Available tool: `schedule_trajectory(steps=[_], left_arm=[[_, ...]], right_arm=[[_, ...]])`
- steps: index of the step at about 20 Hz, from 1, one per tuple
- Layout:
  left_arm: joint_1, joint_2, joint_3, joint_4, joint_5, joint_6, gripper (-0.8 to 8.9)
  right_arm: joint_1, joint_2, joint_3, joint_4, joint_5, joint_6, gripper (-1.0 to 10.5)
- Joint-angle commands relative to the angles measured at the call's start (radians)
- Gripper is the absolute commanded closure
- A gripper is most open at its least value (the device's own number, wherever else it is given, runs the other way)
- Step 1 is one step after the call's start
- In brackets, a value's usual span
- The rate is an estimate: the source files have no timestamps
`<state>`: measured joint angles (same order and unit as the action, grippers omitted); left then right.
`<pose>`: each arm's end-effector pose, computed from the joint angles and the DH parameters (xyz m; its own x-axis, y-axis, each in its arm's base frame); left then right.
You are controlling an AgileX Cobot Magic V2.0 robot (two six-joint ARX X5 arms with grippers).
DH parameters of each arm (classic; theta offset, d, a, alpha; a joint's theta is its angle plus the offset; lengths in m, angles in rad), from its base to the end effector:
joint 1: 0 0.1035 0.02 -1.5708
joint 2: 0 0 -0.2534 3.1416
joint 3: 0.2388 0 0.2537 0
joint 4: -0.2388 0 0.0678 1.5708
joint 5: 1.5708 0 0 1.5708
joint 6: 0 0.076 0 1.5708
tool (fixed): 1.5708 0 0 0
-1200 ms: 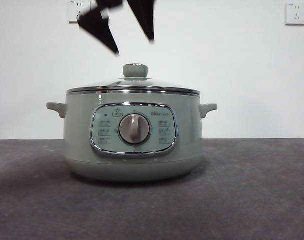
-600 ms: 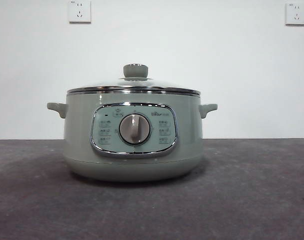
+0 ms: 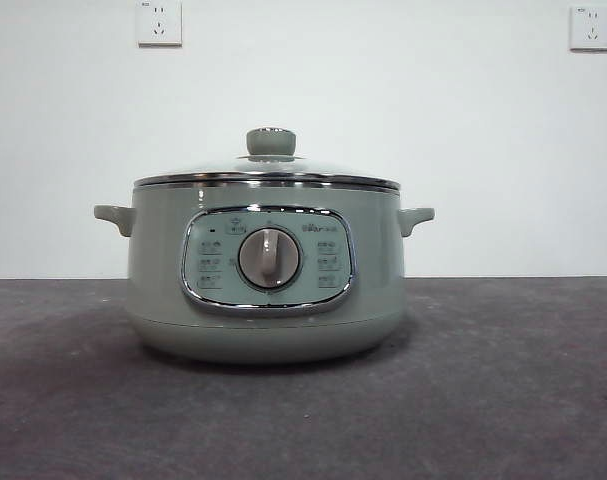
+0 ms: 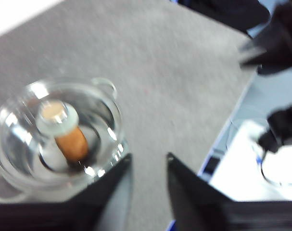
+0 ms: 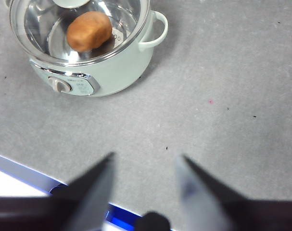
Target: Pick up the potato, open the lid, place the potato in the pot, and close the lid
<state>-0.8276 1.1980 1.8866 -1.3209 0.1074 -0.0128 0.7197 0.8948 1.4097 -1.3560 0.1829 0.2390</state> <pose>0.1263 -0.1495 0.4577 0.4638 -0.6631 -0.5876 0.7854 0.6146 -0.0737 0.1155 0.0828 0.3686 0.6129 0.2953 -0.7329 -0.4085 0.9124 0.0261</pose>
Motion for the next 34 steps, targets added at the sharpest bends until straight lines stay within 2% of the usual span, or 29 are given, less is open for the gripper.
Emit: schedule_trajectory(steps=[1,11,14,17,19,22,24,26,29,32,34], left_arm=[[-0.007,-0.042,-0.101,0.0,-0.002,-0.013,8.15],[0.011,-0.014,-0.105,0.0,-0.002,-0.01,8.15],[0.13,-0.065,-0.164,0.037,-0.03,0.207,8.15],[0.334,-0.232,-0.444,0.291,-0.021,0.206,8.15],[0.473,-0.422,-0.765,0.595,-0.023,0.18,8.15],[0.604,-0.716,-1.211,0.988,-0.111,0.179,8.15],[0.67,-0.885,-1.45,1.159,-0.125,0.169,8.15],[0.717,-1.013,-1.621,1.202,-0.1,0.133,8.15],[0.738,-1.138,-1.783,1.216,-0.1,0.075,8.15],[0.737,-1.194,-1.879,1.248,-0.101,0.011,8.15],[0.737,-1.194,-1.879,1.212,-0.1,0.009,8.15]], right_arm=[[0.001,0.0,-0.007,-0.021,0.002,-0.007,9.5],[0.001,0.03,-0.007,-0.021,0.008,-0.007,9.5],[0.001,0.038,-0.007,-0.021,0.008,-0.007,9.5],[0.001,0.039,-0.007,-0.021,0.008,-0.007,9.5],[0.001,0.039,-0.007,-0.021,0.008,-0.007,9.5],[0.001,0.039,-0.007,-0.021,0.008,-0.007,9.5],[0.001,0.04,-0.007,-0.021,0.008,-0.007,9.5],[0.001,0.043,-0.007,-0.021,0.008,-0.007,9.5],[0.001,0.045,-0.007,-0.021,0.008,-0.007,9.5],[0.001,0.05,-0.007,-0.021,0.008,-0.007,9.5],[0.0,0.051,-0.007,-0.021,0.008,-0.007,9.5]])
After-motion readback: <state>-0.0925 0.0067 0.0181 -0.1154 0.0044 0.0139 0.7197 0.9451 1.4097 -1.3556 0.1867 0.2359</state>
